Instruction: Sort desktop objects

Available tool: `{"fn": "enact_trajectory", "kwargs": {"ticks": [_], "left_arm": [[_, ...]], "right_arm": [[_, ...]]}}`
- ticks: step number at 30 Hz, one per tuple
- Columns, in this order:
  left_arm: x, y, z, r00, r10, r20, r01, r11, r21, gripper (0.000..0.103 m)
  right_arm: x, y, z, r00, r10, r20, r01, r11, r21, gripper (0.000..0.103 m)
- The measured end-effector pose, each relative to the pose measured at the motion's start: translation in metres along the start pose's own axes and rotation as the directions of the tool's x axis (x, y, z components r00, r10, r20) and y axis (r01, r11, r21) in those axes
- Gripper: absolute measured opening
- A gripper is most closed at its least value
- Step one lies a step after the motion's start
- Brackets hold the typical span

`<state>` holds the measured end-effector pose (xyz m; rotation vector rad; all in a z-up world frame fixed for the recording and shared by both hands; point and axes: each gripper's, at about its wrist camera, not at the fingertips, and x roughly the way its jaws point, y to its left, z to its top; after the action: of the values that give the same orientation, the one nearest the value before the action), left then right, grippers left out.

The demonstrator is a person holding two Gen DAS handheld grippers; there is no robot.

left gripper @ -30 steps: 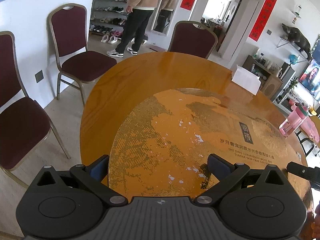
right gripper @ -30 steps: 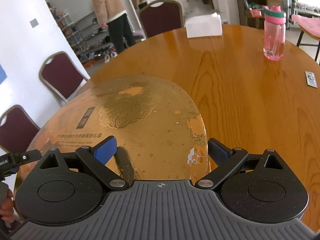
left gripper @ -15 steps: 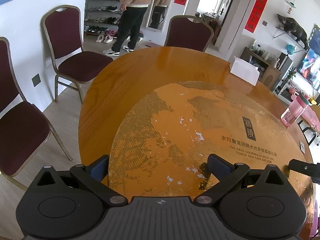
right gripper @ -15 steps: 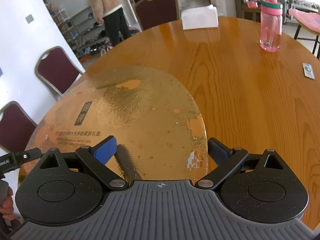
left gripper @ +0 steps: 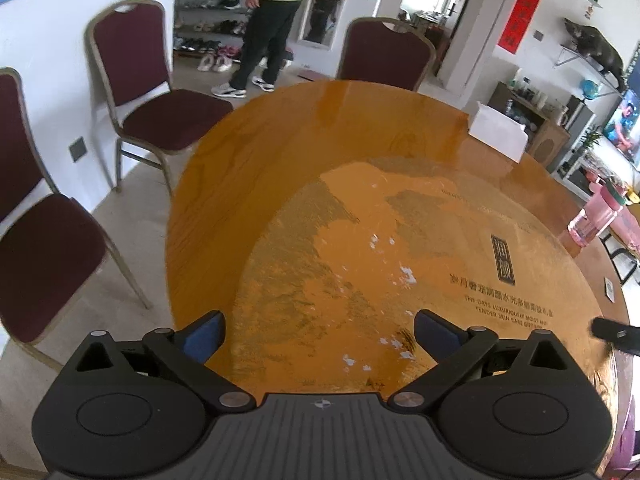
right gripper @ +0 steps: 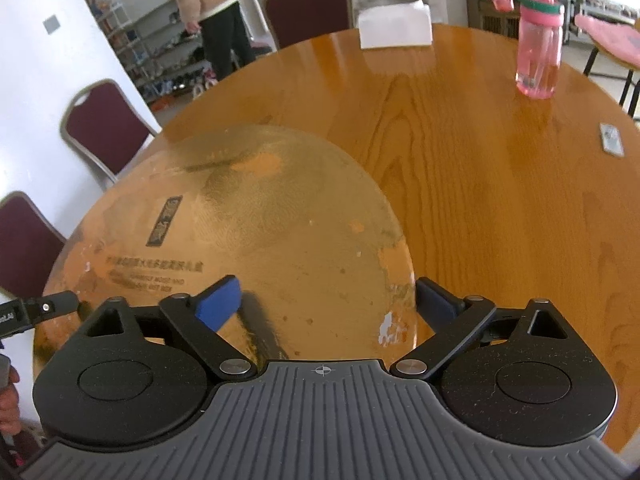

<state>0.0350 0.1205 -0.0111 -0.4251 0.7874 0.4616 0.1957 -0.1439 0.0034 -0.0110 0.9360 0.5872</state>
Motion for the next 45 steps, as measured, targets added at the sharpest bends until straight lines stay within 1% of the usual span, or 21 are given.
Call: {"fn": "enact_trajectory", "kwargs": {"ticks": [2,4,5,7,9,11,14,18,21,26,29,30,32,34,40,42,43,45], "left_arm": [[-0.015,0.002,0.002,0.999,0.039,0.024,-0.039,0.999,0.024,0.101],[-0.03,0.003,0.0,0.991,0.124,0.048,-0.127,0.99,0.066,0.101],[-0.037,0.003,-0.002,0.984,0.168,0.053,-0.172,0.981,0.089,0.101],[-0.045,0.002,-0.01,0.965,0.259,0.035,-0.261,0.954,0.144,0.101],[-0.052,0.003,-0.02,0.953,0.301,0.026,-0.301,0.941,0.153,0.101],[-0.058,0.005,-0.029,0.952,0.307,0.008,-0.305,0.942,0.139,0.101],[-0.061,0.0,-0.039,0.957,0.291,-0.007,-0.287,0.946,0.15,0.101],[-0.059,-0.012,-0.044,0.949,0.315,0.007,-0.31,0.929,0.204,0.101],[-0.06,-0.013,-0.048,0.943,0.332,0.008,-0.325,0.917,0.23,0.101],[-0.057,-0.014,-0.053,0.943,0.332,-0.022,-0.316,0.915,0.25,0.103],[-0.055,-0.012,-0.054,0.94,0.339,-0.034,-0.321,0.915,0.245,0.103],[-0.054,-0.012,-0.054,0.936,0.349,-0.041,-0.329,0.912,0.246,0.103],[-0.05,-0.011,-0.055,0.924,0.379,-0.055,-0.354,0.899,0.257,0.103],[-0.047,-0.008,-0.057,0.917,0.392,-0.072,-0.362,0.895,0.259,0.103],[-0.047,-0.011,-0.06,0.912,0.404,-0.071,-0.372,0.887,0.275,0.103],[-0.049,-0.012,-0.061,0.91,0.407,-0.074,-0.373,0.885,0.279,0.1],[-0.052,-0.013,-0.06,0.912,0.403,-0.077,-0.368,0.887,0.279,0.1],[-0.059,-0.017,-0.059,0.921,0.381,-0.076,-0.348,0.896,0.277,0.101]], "right_arm": [[-0.018,0.005,0.007,0.999,-0.015,0.03,0.016,1.0,-0.015,0.095],[-0.043,0.011,0.009,0.998,0.002,0.06,-0.001,1.0,-0.023,0.097],[-0.054,0.014,0.008,0.997,0.016,0.069,-0.014,1.0,-0.024,0.097],[-0.074,0.019,0.002,0.997,0.04,0.07,-0.039,0.999,-0.028,0.098],[-0.09,0.025,-0.01,0.997,0.056,0.061,-0.053,0.998,-0.035,0.098],[-0.101,0.03,-0.026,0.997,0.055,0.052,-0.052,0.998,-0.047,0.098],[-0.104,0.036,-0.047,1.0,0.02,0.024,-0.019,0.998,-0.064,0.097],[-0.096,0.037,-0.064,1.0,0.0,-0.03,-0.002,0.998,-0.069,0.095],[-0.091,0.037,-0.067,0.998,-0.003,-0.064,0.0,0.999,-0.054,0.095],[-0.09,0.037,-0.072,0.996,-0.009,-0.084,0.004,0.998,-0.056,0.095],[-0.089,0.037,-0.075,0.995,-0.012,-0.097,0.007,0.998,-0.056,0.095],[-0.089,0.038,-0.076,0.995,-0.012,-0.099,0.007,0.998,-0.055,0.095],[-0.089,0.039,-0.076,0.995,-0.013,-0.1,0.007,0.998,-0.06,0.095],[-0.088,0.039,-0.076,0.995,-0.013,-0.104,0.007,0.998,-0.064,0.095],[-0.086,0.039,-0.077,0.993,-0.018,-0.117,0.009,0.997,-0.076,0.095],[-0.085,0.04,-0.077,0.993,-0.024,-0.118,0.014,0.996,-0.086,0.095],[-0.086,0.041,-0.078,0.993,-0.025,-0.117,0.015,0.996,-0.09,0.095],[-0.088,0.042,-0.078,0.994,-0.028,-0.109,0.017,0.995,-0.1,0.096]]}}
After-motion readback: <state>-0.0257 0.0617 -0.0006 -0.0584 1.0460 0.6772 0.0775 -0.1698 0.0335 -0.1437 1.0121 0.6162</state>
